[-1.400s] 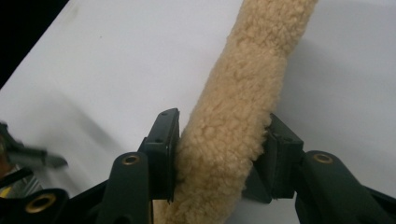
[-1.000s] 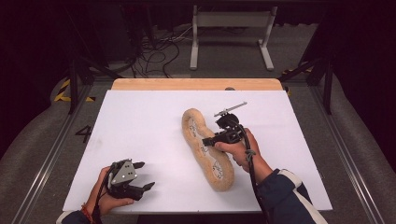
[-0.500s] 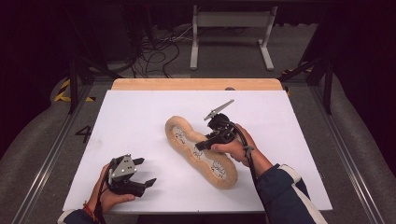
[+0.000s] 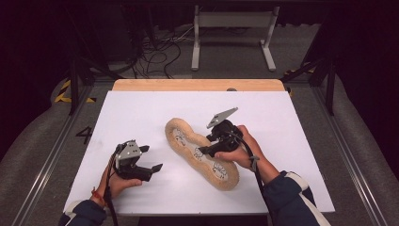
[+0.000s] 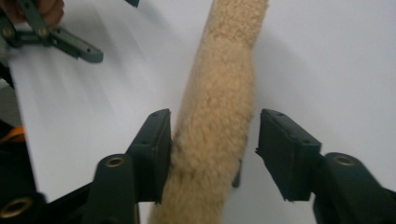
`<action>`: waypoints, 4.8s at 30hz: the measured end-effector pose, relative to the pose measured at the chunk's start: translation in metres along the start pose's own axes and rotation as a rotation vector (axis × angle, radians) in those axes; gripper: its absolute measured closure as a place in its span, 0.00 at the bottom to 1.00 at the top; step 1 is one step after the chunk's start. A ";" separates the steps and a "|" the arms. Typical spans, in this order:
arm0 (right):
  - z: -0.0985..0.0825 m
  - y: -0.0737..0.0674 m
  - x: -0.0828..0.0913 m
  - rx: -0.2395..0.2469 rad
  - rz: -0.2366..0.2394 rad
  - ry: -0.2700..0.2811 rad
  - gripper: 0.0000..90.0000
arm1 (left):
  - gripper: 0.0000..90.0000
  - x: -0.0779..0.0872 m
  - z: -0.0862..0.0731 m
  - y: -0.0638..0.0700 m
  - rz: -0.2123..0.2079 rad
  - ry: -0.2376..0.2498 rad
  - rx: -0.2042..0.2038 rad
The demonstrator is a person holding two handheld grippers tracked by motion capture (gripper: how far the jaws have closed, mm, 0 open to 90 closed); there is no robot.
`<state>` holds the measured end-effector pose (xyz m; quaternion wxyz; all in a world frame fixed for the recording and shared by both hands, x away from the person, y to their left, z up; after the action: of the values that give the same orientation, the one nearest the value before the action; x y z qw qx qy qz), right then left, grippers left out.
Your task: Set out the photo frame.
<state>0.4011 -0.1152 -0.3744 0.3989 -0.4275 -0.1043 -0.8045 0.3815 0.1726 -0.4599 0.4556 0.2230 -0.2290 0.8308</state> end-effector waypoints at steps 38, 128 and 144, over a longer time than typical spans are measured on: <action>-0.153 -0.021 0.028 -0.155 -0.090 0.369 0.68 | 0.73 -0.065 0.032 -0.051 0.046 0.063 0.045; -0.143 0.042 0.044 -0.166 -0.189 0.420 0.72 | 0.69 0.001 0.011 0.024 0.049 0.033 -0.031; -0.143 0.040 0.046 -0.149 -0.189 0.410 0.70 | 0.68 0.002 0.011 0.025 0.053 0.029 -0.043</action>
<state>0.3298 -0.2398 -0.4338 0.3019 -0.2716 -0.0012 -0.9138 0.3607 0.1558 -0.4543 0.4413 0.1950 -0.2461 0.8407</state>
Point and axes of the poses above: each handheld gripper's, and its own axes: x roughly backward along the jaws, z roughly out of its top, y roughly to its right, the point moved 3 cm from there along -x, roughly forward along the jaws, and after that the axes turned 14 degrees about -x, right-handed, at the moved point
